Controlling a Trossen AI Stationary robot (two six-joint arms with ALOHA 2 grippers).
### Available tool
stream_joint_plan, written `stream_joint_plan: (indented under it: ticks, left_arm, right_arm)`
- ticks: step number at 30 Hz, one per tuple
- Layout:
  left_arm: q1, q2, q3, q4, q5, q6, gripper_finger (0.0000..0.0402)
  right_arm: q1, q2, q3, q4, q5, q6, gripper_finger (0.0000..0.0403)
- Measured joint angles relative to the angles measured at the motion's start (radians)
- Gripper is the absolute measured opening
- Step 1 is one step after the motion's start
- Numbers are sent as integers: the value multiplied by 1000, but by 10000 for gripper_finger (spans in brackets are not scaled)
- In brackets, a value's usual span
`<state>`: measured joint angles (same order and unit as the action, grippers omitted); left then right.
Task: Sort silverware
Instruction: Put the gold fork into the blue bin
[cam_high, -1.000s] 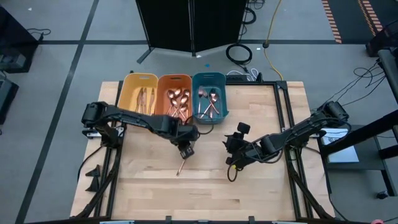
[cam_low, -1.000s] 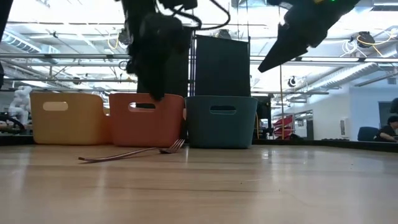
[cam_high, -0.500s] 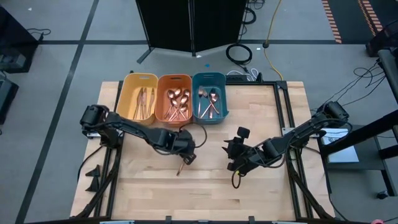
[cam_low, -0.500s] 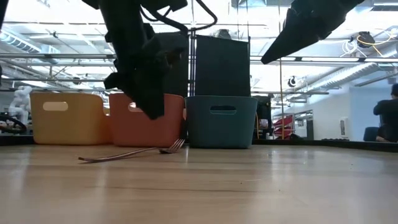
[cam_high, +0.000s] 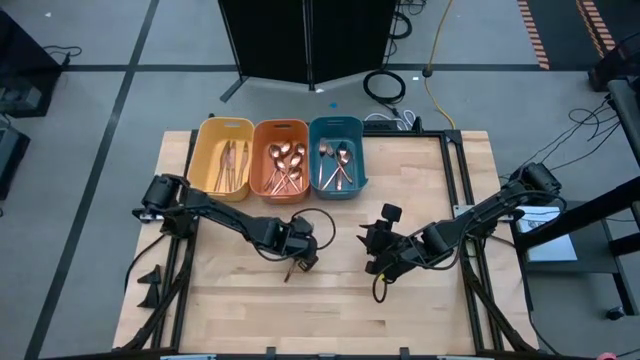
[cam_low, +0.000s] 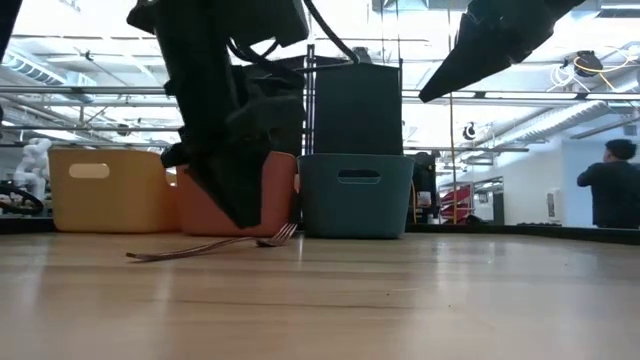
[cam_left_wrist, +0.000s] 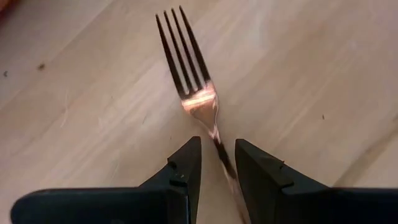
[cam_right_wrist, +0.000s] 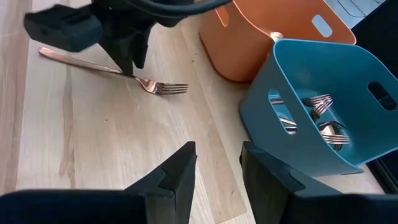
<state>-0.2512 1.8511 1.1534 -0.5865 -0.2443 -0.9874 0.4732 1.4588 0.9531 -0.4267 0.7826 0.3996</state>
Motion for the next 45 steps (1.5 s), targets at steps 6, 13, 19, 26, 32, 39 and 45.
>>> stream_joint_plan:
  ticks: [6, 13, 19, 26, 32, 39, 45]
  left_arm:
    - [-22, 12, 1, 6, -3, -28, 94]
    - [-50, 71, 3, 6, -19, -62, 94]
    - [-52, 85, 6, 5, -15, -24, 74]
    - [-41, 80, 31, -11, 11, 32, 10]
    - [-26, 59, 74, -32, 73, 80, 8]
    - [17, -96, 113, -59, 66, 86, 7]
    - [106, -225, 115, -4, -31, 80, 6]
  right_arm:
    - [0, 0, 0, -3, 0, 0, 118]
    - [0, 0, 0, -3, 0, 0, 118]
    - [0, 0, 0, -3, 0, 0, 118]
    - [0, 0, 0, 0, 0, 0, 118]
    - [0, 0, 0, 0, -1, 0, 118]
    - [0, 0, 0, -2, -3, -1, 118]
    - [0, 0, 0, 8, -3, -23, 118]
